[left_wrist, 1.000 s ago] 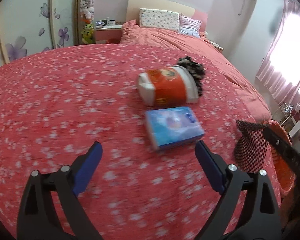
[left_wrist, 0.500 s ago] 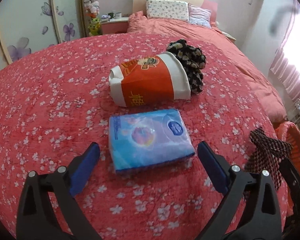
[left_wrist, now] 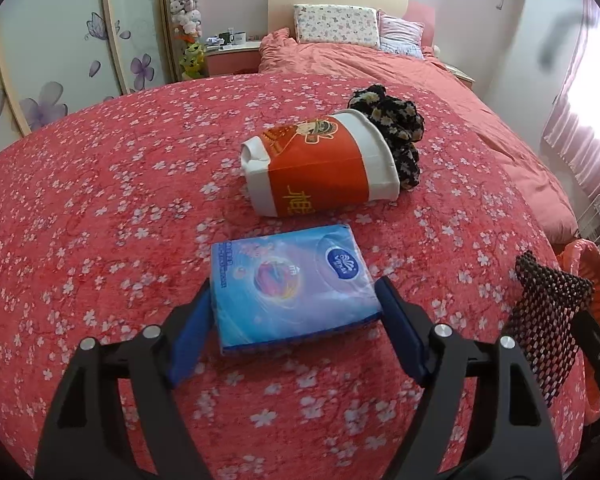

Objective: Collect trash
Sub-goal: 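Grasp the black mesh with the right tool while the left tool grasps the blue tissue pack, then carry the black mesh and tissue pack over the basket and open both tools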

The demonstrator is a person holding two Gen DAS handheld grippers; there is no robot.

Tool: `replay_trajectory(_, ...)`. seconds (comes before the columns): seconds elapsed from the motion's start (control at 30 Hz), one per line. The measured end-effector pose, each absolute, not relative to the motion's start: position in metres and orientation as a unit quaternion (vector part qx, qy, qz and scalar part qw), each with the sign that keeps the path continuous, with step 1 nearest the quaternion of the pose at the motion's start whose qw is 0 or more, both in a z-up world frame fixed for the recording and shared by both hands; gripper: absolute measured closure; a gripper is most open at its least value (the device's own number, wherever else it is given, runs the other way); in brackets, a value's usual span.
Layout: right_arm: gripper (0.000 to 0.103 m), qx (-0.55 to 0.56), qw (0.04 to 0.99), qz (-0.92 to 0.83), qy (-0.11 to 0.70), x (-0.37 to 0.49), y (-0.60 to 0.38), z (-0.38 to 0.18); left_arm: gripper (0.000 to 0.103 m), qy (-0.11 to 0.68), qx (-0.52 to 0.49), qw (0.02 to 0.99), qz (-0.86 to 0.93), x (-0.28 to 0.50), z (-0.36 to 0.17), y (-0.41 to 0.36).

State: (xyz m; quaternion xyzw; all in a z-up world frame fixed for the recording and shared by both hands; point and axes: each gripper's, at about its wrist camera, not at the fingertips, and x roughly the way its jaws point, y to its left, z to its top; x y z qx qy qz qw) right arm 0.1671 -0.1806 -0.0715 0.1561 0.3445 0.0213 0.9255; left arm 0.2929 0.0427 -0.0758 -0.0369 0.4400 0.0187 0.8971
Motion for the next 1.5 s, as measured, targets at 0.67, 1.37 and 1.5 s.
replay_trajectory(0.67, 0.101, 0.148, 0.94, 0.024, 0.308, 0.137, -0.182, -0.037, 0.027, 0.405, -0.031, 0.914, -0.006, 0.235, -0.04, 0.064)
replay_trajectory(1.37, 0.101, 0.171, 0.948, -0.002, 0.27, 0.102, -0.227, -0.019, 0.027, 0.377, -0.007, 0.923, -0.07, 0.196, 0.0, 0.003)
replay_trajectory(1.5, 0.101, 0.178, 0.948, -0.012, 0.263, 0.096, -0.241, -0.016, 0.027, 0.373, 0.0, 0.923, -0.092, 0.19, 0.005, -0.018)
